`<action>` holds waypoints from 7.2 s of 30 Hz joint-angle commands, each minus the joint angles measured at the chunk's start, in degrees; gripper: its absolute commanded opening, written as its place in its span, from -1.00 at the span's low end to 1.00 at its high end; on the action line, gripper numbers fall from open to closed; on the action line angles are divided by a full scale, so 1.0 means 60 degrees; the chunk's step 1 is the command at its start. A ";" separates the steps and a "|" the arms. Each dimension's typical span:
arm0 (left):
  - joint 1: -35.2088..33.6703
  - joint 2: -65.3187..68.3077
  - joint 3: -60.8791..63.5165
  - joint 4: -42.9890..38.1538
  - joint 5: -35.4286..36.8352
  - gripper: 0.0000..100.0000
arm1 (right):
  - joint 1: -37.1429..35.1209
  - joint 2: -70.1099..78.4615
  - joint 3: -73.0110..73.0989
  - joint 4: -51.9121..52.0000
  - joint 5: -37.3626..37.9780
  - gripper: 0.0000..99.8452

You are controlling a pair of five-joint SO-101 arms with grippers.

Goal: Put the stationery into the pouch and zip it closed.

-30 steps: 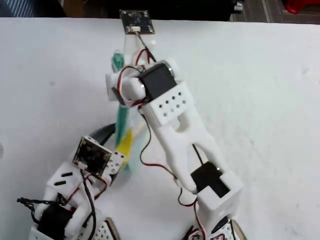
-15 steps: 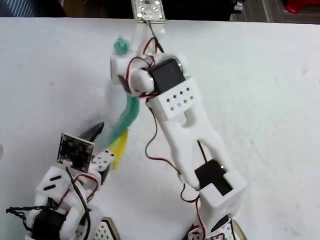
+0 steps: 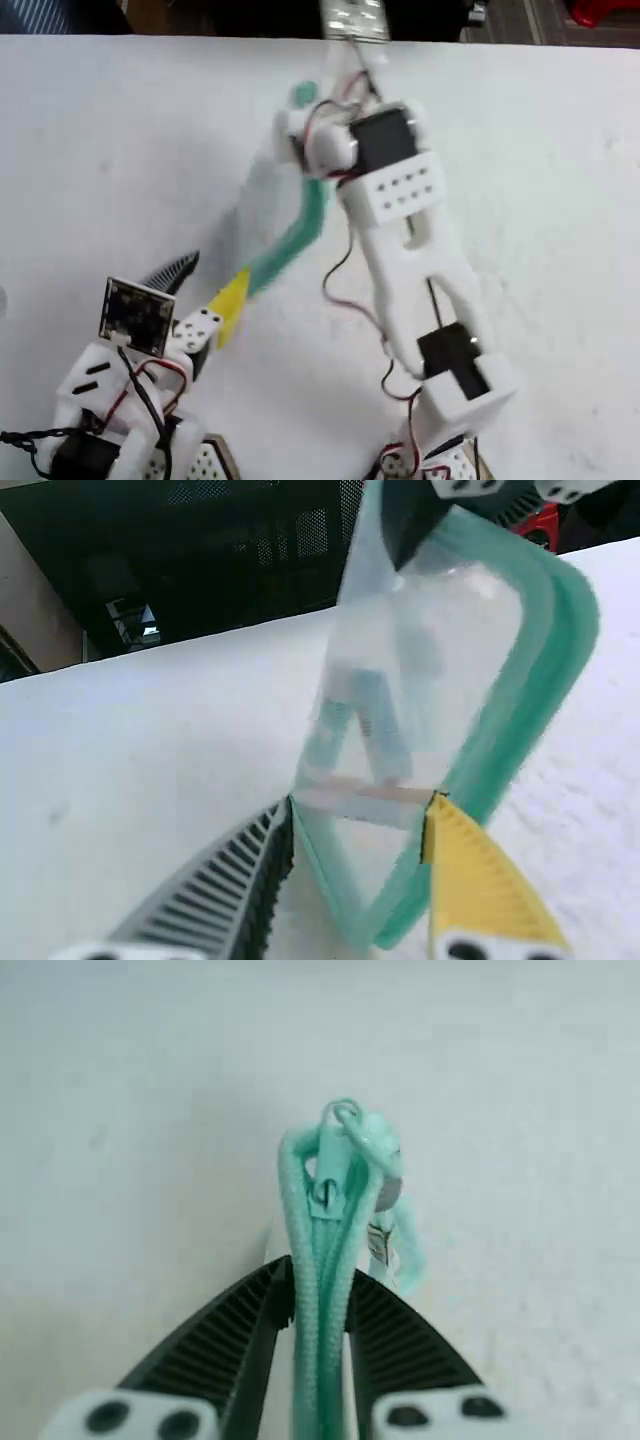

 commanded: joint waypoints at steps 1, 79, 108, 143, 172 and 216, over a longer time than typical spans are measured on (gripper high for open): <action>-0.0051 0.0081 -0.0454 0.0015 0.0044 -0.55 | 0.1458 0.0242 0.0718 0.0081 0.0176 -0.97; -0.1912 0.3714 -0.7165 0.1612 -0.2711 -0.95 | 0.3568 -1.0088 0.2725 0.0315 0.5055 -0.81; -0.1941 -0.0095 -0.3297 0.0967 -0.2066 -0.95 | 0.3568 -1.8440 1.1341 -0.1824 0.5905 -0.81; -0.2791 -0.0051 0.5231 -0.0249 -0.1978 -0.95 | 0.2659 -1.8747 2.2374 -0.5853 0.3209 -0.81; -0.2850 -0.0051 0.5216 0.0718 -0.0821 -0.95 | 0.2703 -1.8674 2.2374 -0.3128 0.3209 -0.97; -0.2835 -0.0051 0.5216 0.0718 -0.0791 -0.95 | 0.2293 -1.8733 2.2374 -0.3084 0.5128 -0.97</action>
